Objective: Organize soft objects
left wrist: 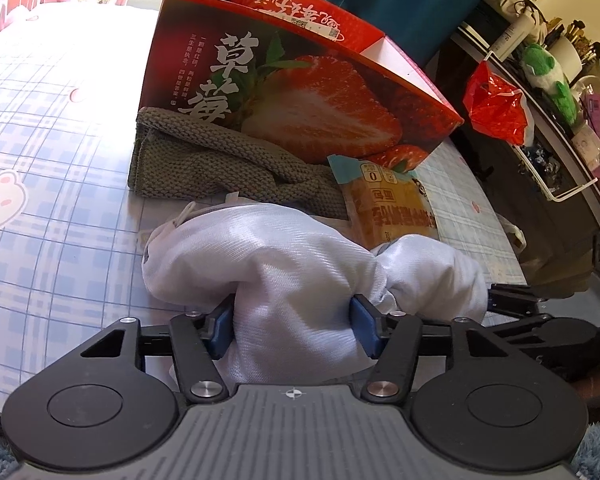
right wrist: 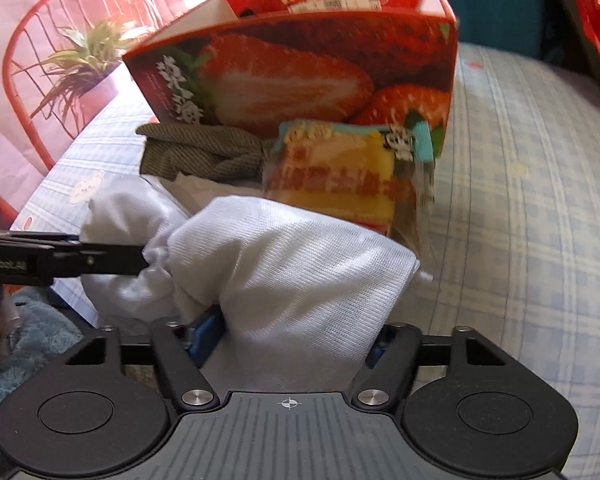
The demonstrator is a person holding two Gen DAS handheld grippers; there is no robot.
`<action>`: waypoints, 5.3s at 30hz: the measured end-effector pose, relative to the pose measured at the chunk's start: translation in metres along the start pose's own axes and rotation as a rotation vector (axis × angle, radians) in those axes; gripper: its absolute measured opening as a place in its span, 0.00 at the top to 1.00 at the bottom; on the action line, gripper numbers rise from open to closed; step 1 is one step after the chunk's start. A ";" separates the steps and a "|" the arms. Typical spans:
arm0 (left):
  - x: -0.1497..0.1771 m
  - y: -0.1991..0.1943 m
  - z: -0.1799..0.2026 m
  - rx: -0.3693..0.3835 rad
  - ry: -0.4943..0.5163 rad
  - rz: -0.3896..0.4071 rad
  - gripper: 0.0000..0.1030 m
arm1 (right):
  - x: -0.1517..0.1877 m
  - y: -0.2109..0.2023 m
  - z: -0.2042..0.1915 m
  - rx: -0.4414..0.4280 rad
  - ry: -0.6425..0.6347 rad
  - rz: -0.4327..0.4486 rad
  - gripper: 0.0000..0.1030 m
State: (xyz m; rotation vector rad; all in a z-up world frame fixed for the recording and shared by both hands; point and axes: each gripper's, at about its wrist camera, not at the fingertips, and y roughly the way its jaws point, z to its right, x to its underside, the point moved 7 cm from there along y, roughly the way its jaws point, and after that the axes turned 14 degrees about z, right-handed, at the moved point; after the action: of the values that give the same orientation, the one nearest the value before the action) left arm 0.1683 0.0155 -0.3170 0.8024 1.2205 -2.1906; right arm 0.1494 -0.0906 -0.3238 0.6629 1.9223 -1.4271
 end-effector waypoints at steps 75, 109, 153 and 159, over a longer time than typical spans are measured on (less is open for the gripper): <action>-0.154 -0.044 0.050 0.065 0.141 0.307 0.74 | -0.177 -0.062 -0.019 -0.140 -0.120 0.460 0.75; -0.229 0.117 0.007 -0.175 0.309 0.074 0.73 | -0.248 0.120 0.059 0.012 0.009 0.240 0.75; -0.236 0.045 0.048 -0.139 0.404 0.146 0.31 | -0.257 0.064 0.042 0.024 -0.117 0.288 0.42; -0.205 0.017 0.059 -0.111 0.367 0.169 0.31 | -0.236 0.023 0.037 -0.009 -0.149 0.316 0.41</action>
State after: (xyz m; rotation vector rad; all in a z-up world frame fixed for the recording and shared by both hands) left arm 0.3084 -0.0150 -0.1579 1.2507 1.3742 -1.8746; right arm 0.3300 -0.1243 -0.1694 0.7932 1.6261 -1.2316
